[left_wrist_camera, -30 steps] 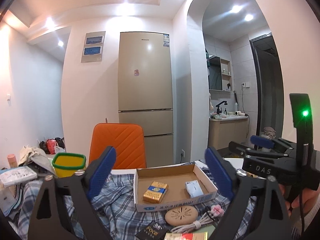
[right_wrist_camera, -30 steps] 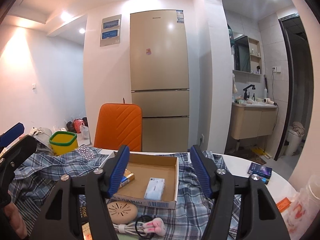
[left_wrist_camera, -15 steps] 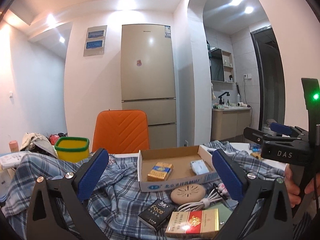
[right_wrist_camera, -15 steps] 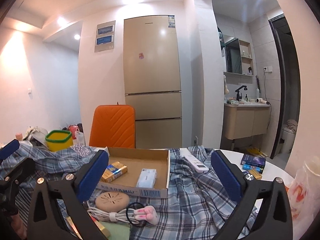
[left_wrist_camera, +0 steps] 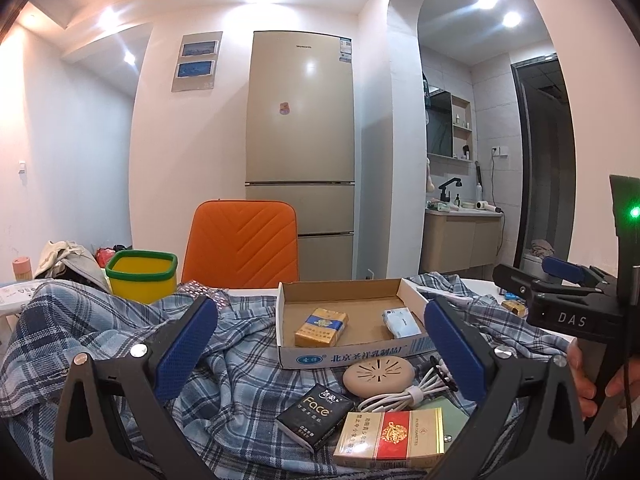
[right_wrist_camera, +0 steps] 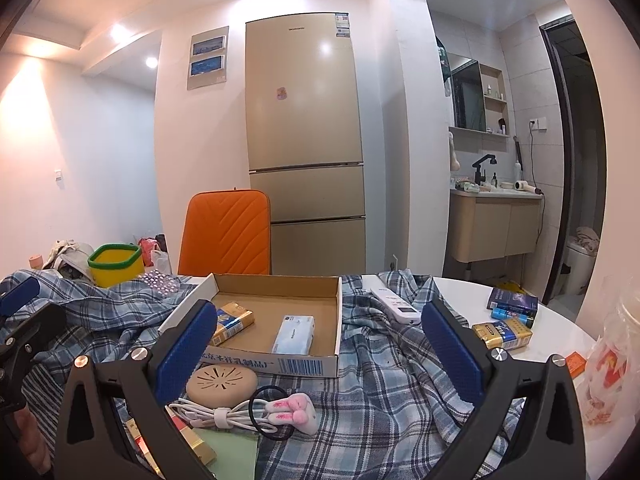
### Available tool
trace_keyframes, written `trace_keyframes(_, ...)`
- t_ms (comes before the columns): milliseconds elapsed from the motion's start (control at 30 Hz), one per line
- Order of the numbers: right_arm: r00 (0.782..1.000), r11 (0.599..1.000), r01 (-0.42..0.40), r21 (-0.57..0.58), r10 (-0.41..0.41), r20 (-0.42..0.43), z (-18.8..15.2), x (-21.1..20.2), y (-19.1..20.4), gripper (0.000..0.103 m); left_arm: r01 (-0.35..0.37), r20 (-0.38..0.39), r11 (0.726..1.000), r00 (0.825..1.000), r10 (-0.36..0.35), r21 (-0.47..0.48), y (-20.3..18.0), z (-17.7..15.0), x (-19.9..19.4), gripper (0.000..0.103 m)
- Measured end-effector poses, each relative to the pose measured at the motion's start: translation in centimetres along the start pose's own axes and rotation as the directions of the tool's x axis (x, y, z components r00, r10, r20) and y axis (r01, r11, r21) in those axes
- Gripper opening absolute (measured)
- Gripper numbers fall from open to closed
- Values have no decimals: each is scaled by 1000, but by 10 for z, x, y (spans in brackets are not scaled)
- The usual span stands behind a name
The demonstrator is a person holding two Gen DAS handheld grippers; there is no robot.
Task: Organize soft objects
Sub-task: 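Withdraw both tools from the box back over the shirt, then grasp the red-and-gold carton with the left tool while the right tool grasps the green pouch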
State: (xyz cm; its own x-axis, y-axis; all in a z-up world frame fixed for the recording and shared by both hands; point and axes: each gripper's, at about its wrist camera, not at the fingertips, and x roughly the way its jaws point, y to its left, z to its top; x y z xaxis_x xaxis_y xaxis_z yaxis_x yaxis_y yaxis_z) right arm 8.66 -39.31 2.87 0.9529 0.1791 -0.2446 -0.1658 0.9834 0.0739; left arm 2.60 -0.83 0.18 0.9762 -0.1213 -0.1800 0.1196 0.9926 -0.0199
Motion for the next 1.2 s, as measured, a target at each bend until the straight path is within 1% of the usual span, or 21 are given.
trace_keyframes(133,1000,1000,2,-10,-2,-2,0,0,2,103,-7,-18,1000,1000,7,8,0,1,2,103)
trace_keyframes(200,1000,1000,0,-13,0,-7,0,-1,1,103,12,-39,1000,999,-12,7,1,2,3,103)
trace_keyframes(267,1000,1000,-1,-13,0,-15,0,-1,2,103,72,-81,997,994,-72,5,2,2,5,103)
trace_keyframes(367,1000,1000,-15,-13,14,-26,-1,-1,2,103,147,-150,989,978,-148,-19,2,0,13,103)
trace_keyframes(400,999,1000,-19,-12,19,-28,0,-2,2,103,174,-179,984,968,-176,-28,2,-1,16,103)
trace_keyframes(433,999,1000,-24,-13,24,-30,0,-2,3,103,205,-214,978,954,-209,-45,2,-3,21,103)
trace_keyframes(500,998,999,-44,-13,44,-38,0,-3,3,103,268,-289,960,916,-278,-76,0,-8,31,103)
trace_keyframes(533,998,999,-50,-13,50,-41,0,-4,3,103,291,-319,953,899,-301,-82,-3,-10,34,103)
trace_keyframes(567,997,998,-57,-14,56,-44,0,-4,4,103,306,-341,949,886,-313,-77,-7,-12,36,103)
trace_keyframes(600,997,998,-61,-16,61,-45,0,-5,4,103,313,-356,948,880,-315,-65,-11,-13,37,103)
trace_keyframes(667,996,997,-71,-17,70,-50,0,-6,5,103,335,-398,941,858,-324,-42,-20,-17,39,103)
trace_keyframes(767,996,997,-79,-17,78,-52,0,-7,6,103,345,-466,938,824,-323,-40,-25,-24,47,103)
trace_keyframes(800,995,997,-81,-17,80,-52,0,-7,6,103,345,-490,937,809,-326,-53,-24,-27,52,103)
trace_keyframes(867,995,996,-86,-18,85,-52,-1,-7,7,103,354,-535,931,771,-345,-91,-21,-33,60,103)
trace_keyframes(933,995,996,-86,-20,85,-55,-1,-6,8,103,365,-562,924,744,-362,-112,-21,-38,66,103)
trace_keyframes(967,995,996,-87,-20,86,-58,-2,-6,8,103,372,-573,921,733,-367,-115,-22,-40,67,103)
trace_keyframes(1067,994,995,-94,-22,92,-66,-3,-5,9,103,372,-602,922,713,-360,-110,-26,-44,70,103)
trace_keyframes(1167,993,995,-97,-28,95,-67,-3,-6,10,103,359,-626,926,697,-351,-120,-25,-48,76,103)
trace_keyframes(1200,993,995,-99,-29,97,-68,-4,-5,11,103,358,-637,925,685,-353,-128,-25,-50,79,103)
